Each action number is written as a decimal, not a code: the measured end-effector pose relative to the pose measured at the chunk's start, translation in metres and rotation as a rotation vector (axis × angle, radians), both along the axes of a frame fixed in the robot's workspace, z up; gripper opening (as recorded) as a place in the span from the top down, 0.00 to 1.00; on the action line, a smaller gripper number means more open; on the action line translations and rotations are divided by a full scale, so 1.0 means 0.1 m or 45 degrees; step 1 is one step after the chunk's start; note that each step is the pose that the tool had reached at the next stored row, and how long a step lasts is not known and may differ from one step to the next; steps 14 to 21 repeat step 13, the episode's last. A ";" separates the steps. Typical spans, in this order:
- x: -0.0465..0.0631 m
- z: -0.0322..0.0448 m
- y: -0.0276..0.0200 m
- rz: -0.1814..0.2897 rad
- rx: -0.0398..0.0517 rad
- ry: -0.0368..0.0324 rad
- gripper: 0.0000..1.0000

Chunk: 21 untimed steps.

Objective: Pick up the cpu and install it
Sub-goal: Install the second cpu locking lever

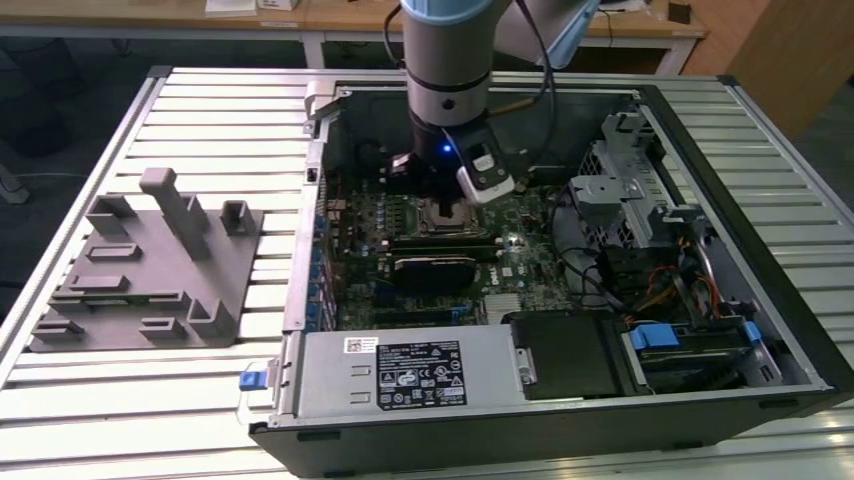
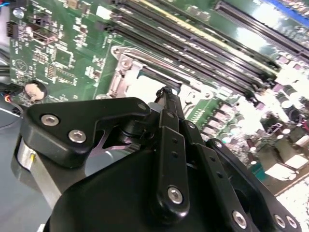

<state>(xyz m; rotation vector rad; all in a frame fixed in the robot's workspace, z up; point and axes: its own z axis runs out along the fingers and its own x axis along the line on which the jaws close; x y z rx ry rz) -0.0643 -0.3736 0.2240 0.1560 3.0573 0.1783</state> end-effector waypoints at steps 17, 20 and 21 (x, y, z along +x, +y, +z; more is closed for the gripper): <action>0.09 -0.006 0.080 0.000 -0.016 -0.0001 0.89; 0.09 -0.006 0.080 0.000 -0.016 -0.0001 0.89; 0.09 -0.006 0.080 0.000 -0.016 -0.0001 0.89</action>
